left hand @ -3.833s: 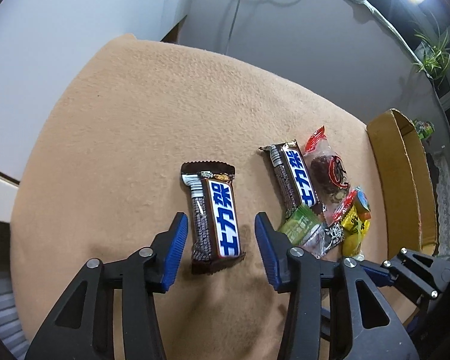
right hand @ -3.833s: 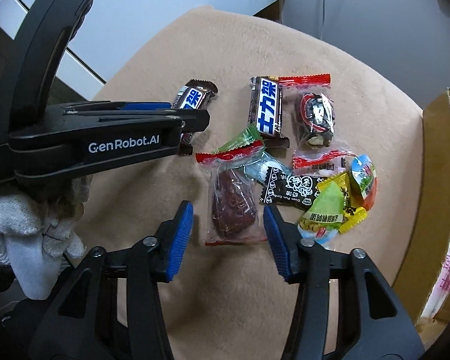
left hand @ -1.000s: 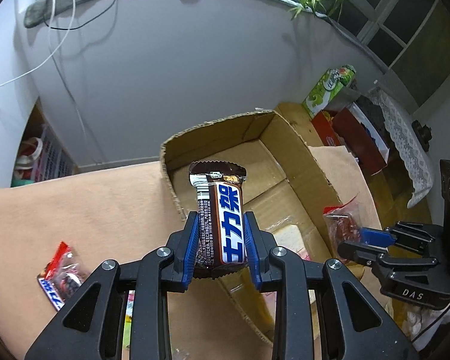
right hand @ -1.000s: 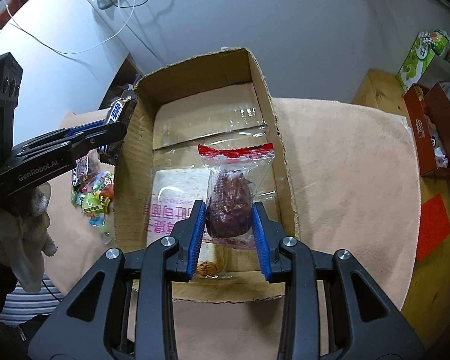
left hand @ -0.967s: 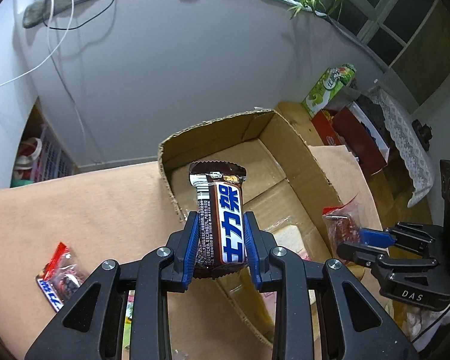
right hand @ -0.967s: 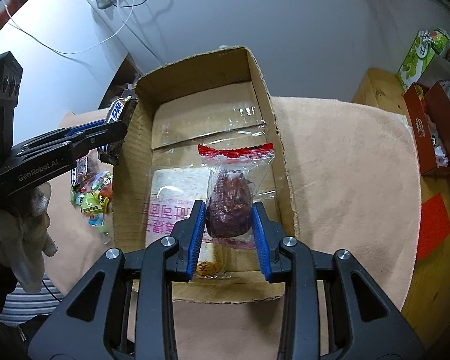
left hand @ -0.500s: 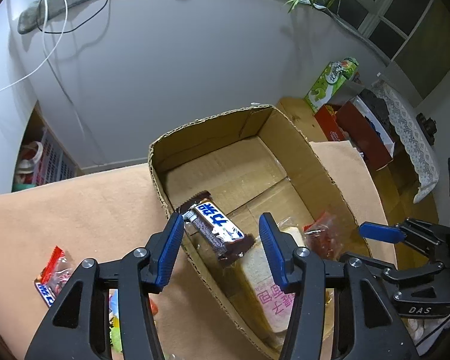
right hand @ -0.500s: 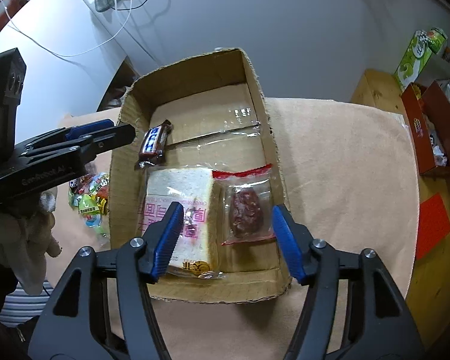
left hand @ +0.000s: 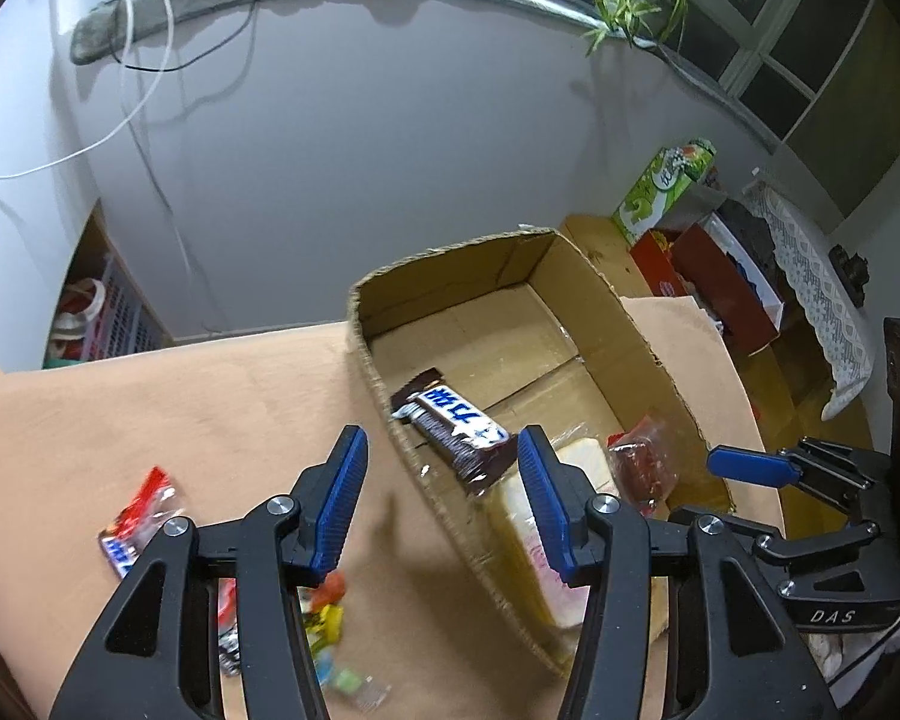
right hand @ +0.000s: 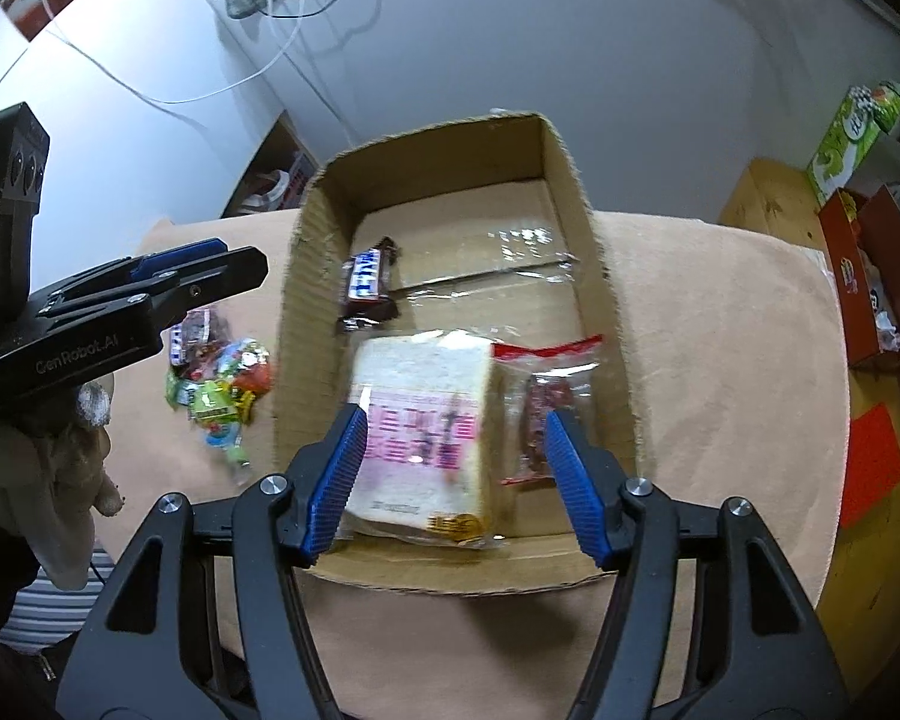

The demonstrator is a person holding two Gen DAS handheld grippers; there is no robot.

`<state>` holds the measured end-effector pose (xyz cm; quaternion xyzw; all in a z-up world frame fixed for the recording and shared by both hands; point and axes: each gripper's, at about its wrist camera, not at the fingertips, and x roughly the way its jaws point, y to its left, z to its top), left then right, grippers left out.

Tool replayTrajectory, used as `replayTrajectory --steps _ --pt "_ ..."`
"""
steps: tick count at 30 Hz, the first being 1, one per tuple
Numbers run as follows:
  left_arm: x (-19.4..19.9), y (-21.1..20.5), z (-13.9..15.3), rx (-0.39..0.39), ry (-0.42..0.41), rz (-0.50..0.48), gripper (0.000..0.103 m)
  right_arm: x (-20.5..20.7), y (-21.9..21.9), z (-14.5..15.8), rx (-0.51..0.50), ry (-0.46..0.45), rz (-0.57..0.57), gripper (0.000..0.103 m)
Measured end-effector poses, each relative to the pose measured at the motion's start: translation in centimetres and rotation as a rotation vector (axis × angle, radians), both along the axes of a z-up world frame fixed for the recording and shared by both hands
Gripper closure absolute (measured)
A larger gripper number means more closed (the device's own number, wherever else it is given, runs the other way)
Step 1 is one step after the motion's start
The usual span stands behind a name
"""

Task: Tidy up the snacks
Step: 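Open both grippers to drop the chocolate bar and jerky pack in the box, then grasp the green square candy with the left gripper while the right approaches a small candy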

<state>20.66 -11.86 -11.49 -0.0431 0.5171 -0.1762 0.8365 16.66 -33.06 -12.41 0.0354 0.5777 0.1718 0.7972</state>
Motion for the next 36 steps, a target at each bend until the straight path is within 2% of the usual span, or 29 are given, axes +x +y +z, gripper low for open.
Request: replayTrajectory --steps 8,16,25,29,34,36 --pt "-1.6 5.0 0.8 -0.017 -0.007 0.097 0.052 -1.2 3.2 1.6 0.029 -0.021 0.06 0.039" --pt "-4.4 11.2 0.5 -0.024 0.015 0.223 0.052 -3.2 7.2 2.6 0.075 -0.034 0.146 0.039" --pt "-7.7 16.7 -2.0 -0.014 0.079 0.347 0.052 -5.8 12.5 0.3 0.111 0.015 0.253 0.039" --pt "-9.0 17.4 -3.0 -0.004 0.097 0.35 0.052 -6.5 14.5 -1.6 0.104 0.053 0.286 0.039" --pt "-9.5 16.1 -4.6 0.074 0.092 0.247 0.052 -7.1 15.8 -4.3 0.088 0.091 0.284 0.039" --pt "-9.3 15.6 -5.2 0.108 0.083 0.214 0.052 -7.0 16.1 -5.0 0.084 0.098 0.279 0.045"
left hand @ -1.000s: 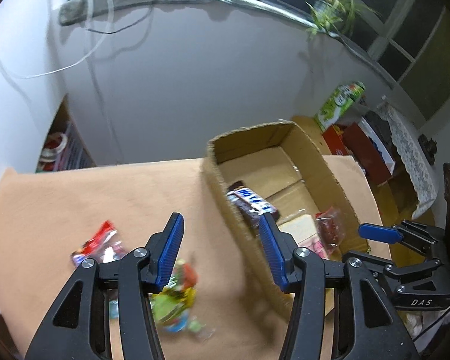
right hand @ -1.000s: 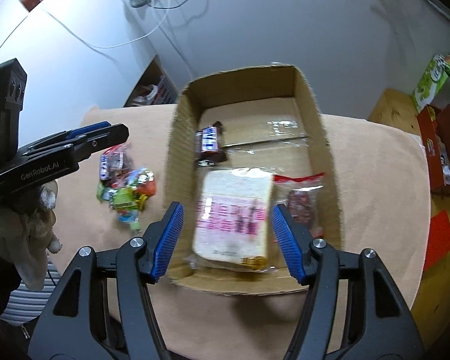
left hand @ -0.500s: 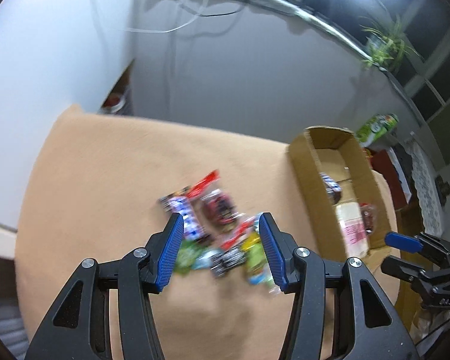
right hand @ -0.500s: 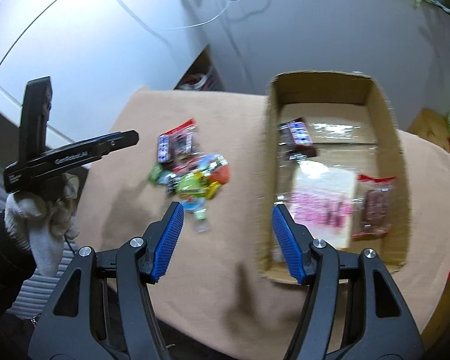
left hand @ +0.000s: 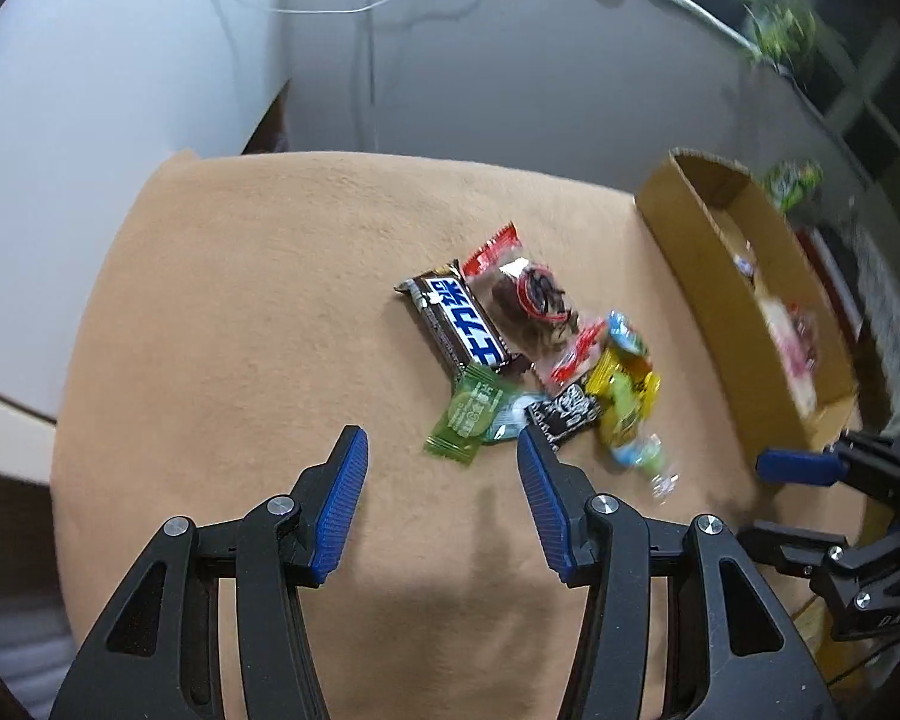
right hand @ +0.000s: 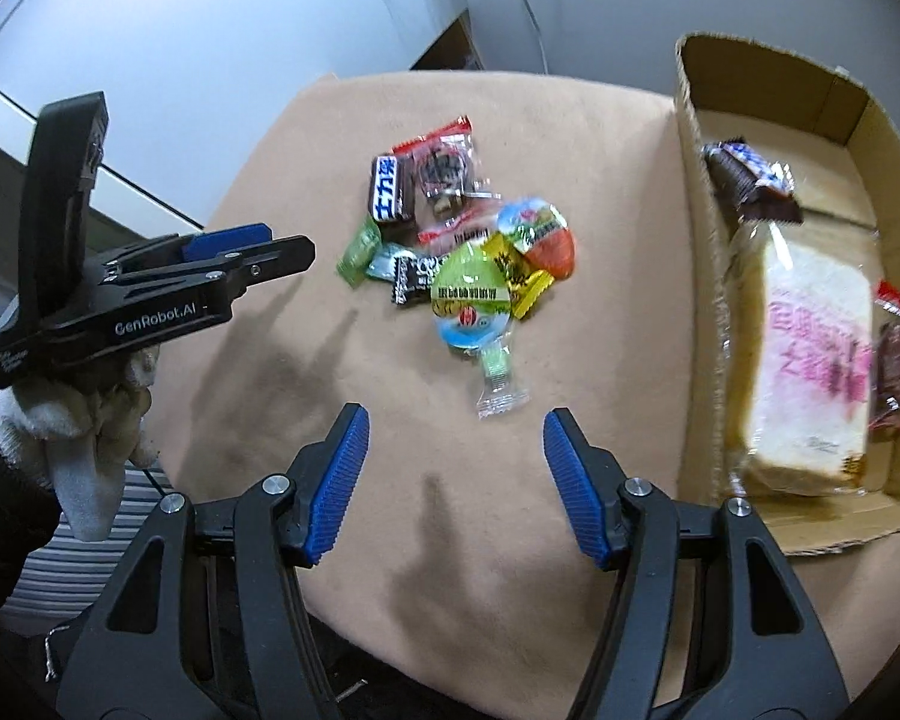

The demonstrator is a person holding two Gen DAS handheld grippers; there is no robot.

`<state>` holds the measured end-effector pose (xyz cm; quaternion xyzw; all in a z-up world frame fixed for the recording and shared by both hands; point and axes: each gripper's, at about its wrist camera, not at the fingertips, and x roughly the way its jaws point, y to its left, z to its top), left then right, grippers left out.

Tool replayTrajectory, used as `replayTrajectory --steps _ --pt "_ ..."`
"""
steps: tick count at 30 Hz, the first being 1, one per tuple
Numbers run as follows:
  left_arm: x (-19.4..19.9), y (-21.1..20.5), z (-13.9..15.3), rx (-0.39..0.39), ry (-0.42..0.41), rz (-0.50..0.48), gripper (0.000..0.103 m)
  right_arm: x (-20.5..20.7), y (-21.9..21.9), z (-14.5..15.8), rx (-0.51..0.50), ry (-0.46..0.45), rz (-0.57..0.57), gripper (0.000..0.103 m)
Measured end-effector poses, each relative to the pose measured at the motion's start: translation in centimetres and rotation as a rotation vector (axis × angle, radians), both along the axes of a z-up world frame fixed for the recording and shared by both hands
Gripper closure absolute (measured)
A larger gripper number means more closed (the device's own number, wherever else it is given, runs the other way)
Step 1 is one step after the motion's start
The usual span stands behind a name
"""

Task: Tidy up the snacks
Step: 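Grasp the green square candy with the left gripper while the right approaches a small candy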

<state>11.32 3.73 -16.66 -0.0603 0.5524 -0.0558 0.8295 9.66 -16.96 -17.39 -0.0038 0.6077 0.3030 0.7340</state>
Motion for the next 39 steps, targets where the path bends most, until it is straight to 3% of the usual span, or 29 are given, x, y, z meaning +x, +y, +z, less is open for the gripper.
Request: replayTrajectory --steps 2,7,13,22,27,29,39 --pt "0.3 -0.4 -0.5 0.017 -0.003 -0.031 0.056 0.1 0.3 -0.5 -0.009 0.007 0.002 0.05" --pt "1.3 -1.0 -2.1 0.04 0.019 -0.069 0.064 0.6 0.9 -1.4 -0.018 0.027 0.001 0.051" --pt "1.6 -1.7 -3.0 0.072 0.025 -0.116 0.067 1.3 1.7 -2.5 -0.045 0.035 0.005 0.058" --pt "1.8 -1.7 -3.5 0.076 0.033 -0.135 0.075 2.0 2.7 -3.9 -0.08 0.041 0.019 0.065" --pt "1.9 -2.1 -3.7 0.076 0.031 -0.141 0.082 1.9 3.9 -4.3 -0.118 0.032 0.048 0.074" --pt "1.8 -2.2 -3.7 0.079 0.028 -0.146 0.082 1.7 4.2 -4.3 -0.123 0.03 0.054 0.082" --pt "1.7 -1.4 -3.4 0.038 0.023 -0.122 0.084 1.4 3.5 -4.1 -0.091 0.037 0.046 0.085"
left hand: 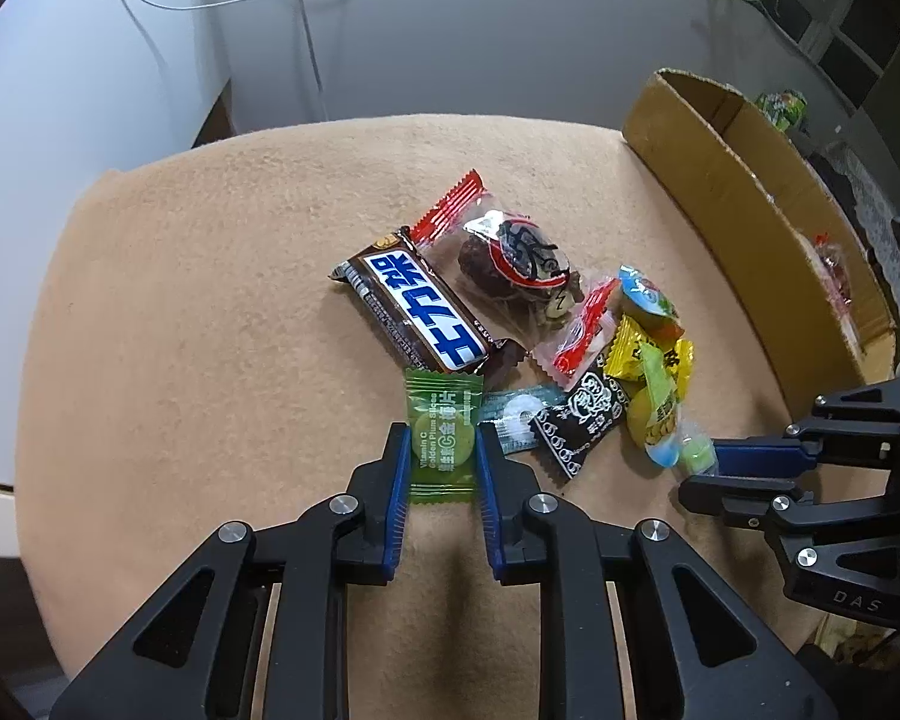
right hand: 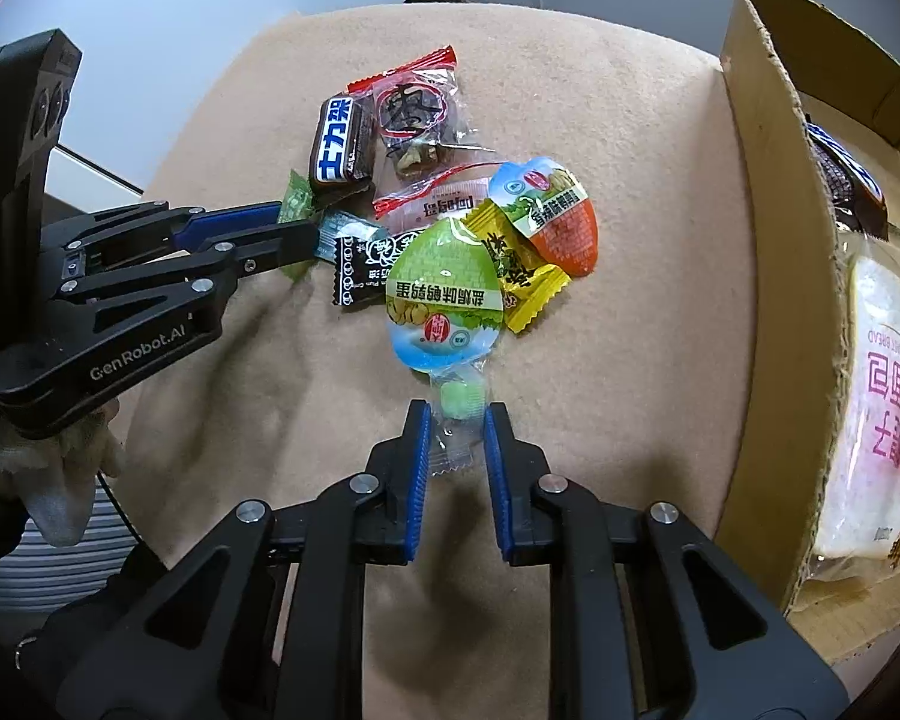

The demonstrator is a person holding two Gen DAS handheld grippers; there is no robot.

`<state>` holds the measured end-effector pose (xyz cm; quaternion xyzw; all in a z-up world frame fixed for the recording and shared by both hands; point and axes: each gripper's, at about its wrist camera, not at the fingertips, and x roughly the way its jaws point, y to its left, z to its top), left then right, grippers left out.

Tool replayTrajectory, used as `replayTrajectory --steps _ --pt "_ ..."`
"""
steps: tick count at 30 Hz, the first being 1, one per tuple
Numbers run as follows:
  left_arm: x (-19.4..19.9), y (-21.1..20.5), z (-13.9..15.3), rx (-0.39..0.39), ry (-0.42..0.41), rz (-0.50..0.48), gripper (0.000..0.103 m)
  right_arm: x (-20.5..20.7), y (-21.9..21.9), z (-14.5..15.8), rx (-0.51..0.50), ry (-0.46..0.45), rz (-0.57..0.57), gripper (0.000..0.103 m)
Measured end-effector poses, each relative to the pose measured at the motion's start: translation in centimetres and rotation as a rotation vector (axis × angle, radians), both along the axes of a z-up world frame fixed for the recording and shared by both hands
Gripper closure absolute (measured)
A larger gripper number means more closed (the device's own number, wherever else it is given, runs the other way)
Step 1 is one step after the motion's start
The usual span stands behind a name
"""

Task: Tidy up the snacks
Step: 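Grasp the green square candy with the left gripper while the right approaches a small candy, then carry the green candy with the left gripper while the right carries a small clear candy to the box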

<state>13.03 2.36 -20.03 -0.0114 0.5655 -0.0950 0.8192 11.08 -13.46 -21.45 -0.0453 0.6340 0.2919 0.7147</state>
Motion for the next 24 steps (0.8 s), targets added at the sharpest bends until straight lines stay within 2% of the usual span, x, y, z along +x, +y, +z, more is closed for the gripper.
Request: replayTrajectory --steps 9,24 --pt "-0.5 0.8 1.7 -0.048 -0.011 0.03 0.084 0.4 -1.9 1.0 0.048 -0.003 -0.031 0.085" --pt "-0.6 -1.2 5.6 -0.095 -0.08 -0.011 0.084 1.4 -6.3 7.5 0.112 -0.1 -0.101 0.085"
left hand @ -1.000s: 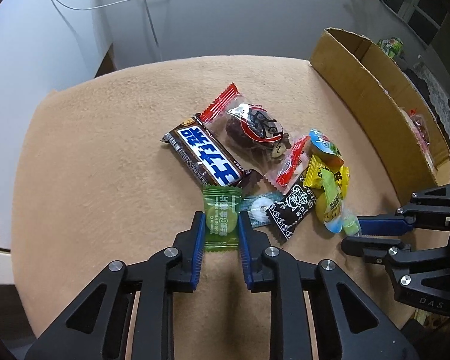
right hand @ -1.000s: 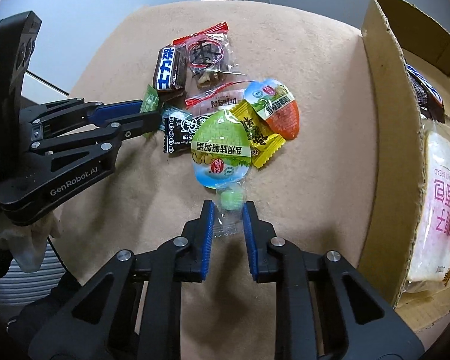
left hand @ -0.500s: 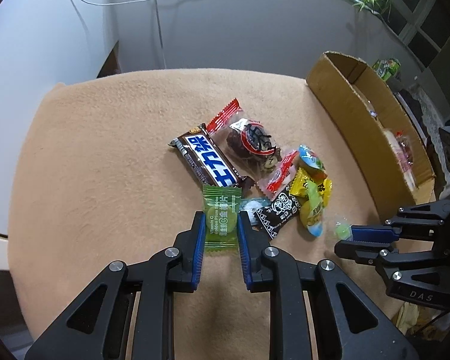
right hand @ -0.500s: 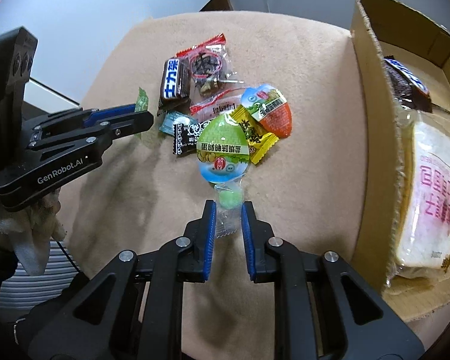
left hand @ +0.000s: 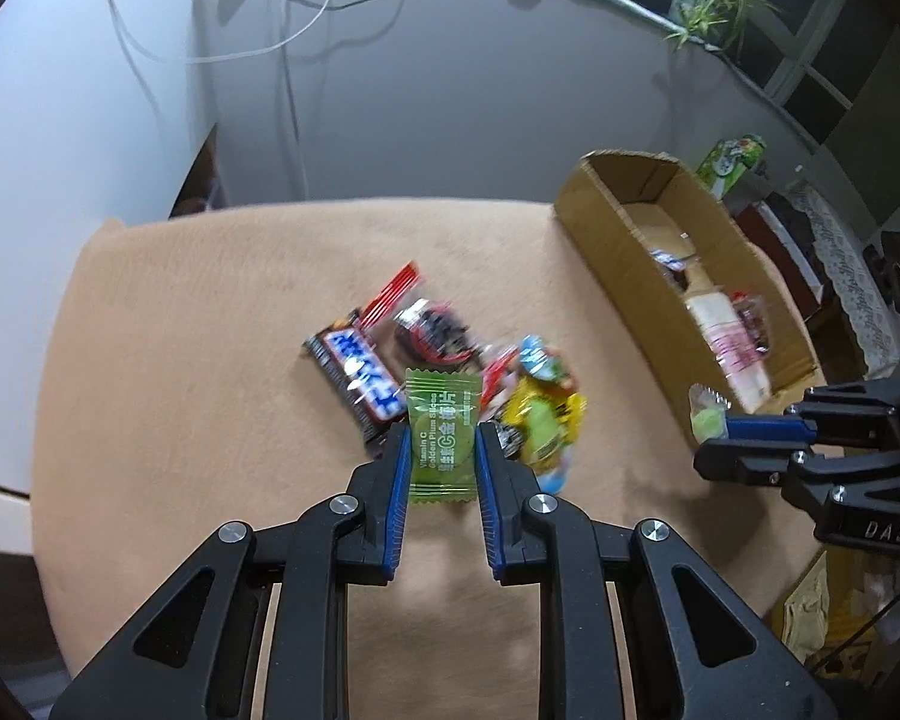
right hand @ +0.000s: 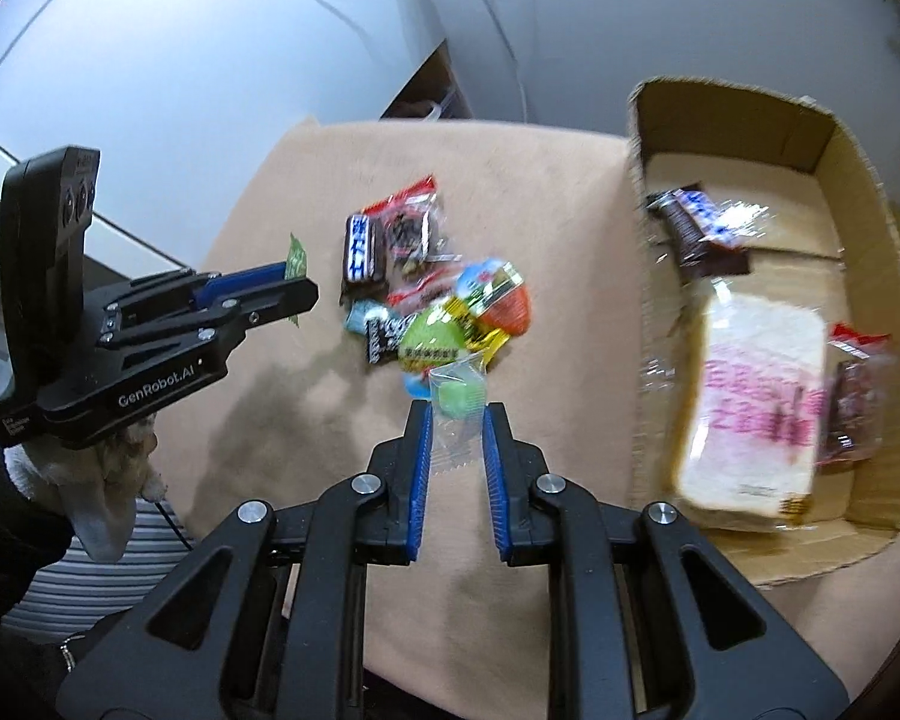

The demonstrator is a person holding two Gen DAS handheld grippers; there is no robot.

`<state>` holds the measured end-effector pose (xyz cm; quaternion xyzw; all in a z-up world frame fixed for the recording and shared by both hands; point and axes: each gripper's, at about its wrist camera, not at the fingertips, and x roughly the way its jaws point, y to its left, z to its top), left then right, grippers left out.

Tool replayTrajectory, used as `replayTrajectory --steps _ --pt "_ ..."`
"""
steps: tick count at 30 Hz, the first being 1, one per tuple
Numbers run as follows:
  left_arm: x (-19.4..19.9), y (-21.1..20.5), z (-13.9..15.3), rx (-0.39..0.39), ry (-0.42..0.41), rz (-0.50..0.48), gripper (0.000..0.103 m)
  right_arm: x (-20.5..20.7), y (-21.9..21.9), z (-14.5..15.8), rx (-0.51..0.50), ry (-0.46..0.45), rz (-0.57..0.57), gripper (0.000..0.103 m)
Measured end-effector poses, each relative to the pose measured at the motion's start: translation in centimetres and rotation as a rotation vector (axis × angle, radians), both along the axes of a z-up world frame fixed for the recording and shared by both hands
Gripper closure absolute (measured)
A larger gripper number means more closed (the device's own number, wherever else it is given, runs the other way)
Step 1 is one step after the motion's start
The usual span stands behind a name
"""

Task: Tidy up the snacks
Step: 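Carry the green candy with the left gripper while the right carries a small clear candy to the box, then open both grippers over the box to drop the two candies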

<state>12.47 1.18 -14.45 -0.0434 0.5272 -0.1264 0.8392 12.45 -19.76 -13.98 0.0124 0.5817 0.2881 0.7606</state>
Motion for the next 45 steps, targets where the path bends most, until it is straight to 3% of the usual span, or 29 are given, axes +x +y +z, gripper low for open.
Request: replayTrajectory --steps 11,19,31,45 --pt "1.5 -4.8 1.8 -0.039 -0.041 -0.077 0.084 3.3 -6.1 3.5 -0.024 -0.077 -0.119 0.085" --pt "2.9 -9.0 2.1 -0.049 -0.05 -0.143 0.084 6.2 -10.3 4.0 -0.027 -0.081 -0.202 0.085" --pt "5.6 -14.9 1.6 -0.053 -0.036 -0.215 0.084 10.1 -13.4 2.3 -0.046 -0.059 -0.261 0.085" --pt "7.6 -18.5 1.1 -0.066 -0.01 -0.25 0.084 12.8 -14.8 -0.2 -0.052 -0.012 -0.301 0.085"
